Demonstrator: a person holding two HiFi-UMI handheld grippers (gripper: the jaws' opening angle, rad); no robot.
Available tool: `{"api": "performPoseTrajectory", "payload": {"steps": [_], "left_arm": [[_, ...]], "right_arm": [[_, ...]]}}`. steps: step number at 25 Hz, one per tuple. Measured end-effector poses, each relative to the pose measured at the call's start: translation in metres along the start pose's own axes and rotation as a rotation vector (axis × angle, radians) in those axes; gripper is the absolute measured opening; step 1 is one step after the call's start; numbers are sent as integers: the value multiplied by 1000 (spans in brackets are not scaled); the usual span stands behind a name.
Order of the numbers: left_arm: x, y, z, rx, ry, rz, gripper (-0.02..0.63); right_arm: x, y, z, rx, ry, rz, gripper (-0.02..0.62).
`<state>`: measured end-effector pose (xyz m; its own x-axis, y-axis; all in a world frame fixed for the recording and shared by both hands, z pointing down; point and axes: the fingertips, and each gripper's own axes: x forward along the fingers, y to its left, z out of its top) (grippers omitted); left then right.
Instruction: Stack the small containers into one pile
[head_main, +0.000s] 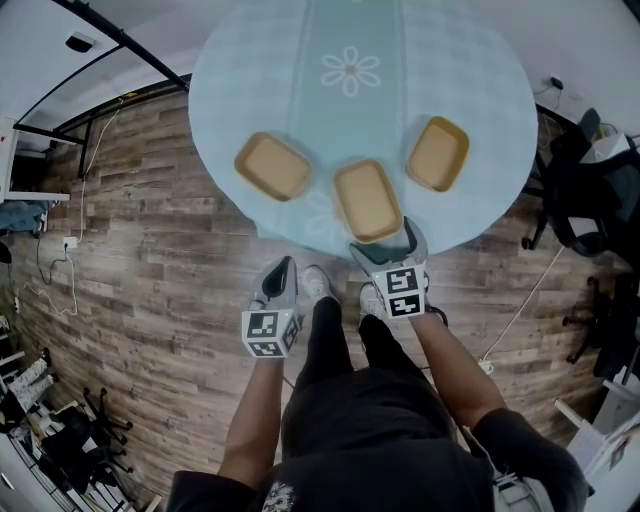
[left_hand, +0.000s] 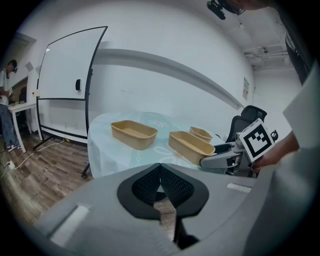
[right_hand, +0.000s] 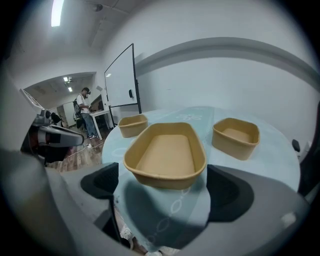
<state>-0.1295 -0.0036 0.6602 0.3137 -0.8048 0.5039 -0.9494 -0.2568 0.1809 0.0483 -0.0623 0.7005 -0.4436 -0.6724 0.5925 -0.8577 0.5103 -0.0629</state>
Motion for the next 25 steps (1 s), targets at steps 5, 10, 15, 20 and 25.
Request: {"api": "performPoseTrajectory", "payload": {"steps": [5, 10, 15, 20, 25], "left_arm": [[-1, 8, 0, -4, 5, 3, 6], [3, 13, 2, -5, 8, 1, 6], [4, 6, 2, 9, 12, -18, 6], [0, 2, -4, 25, 31, -30, 6], [-6, 1, -10, 31, 42, -30, 6]], "right_arm": [[10, 0, 4, -5, 16, -21, 538], [15, -1, 4, -4, 38, -44, 539], [13, -4, 7, -7, 24, -59, 516], [9, -6, 9, -13, 4, -74, 492], [-2, -7, 13, -24, -30, -90, 480]]}}
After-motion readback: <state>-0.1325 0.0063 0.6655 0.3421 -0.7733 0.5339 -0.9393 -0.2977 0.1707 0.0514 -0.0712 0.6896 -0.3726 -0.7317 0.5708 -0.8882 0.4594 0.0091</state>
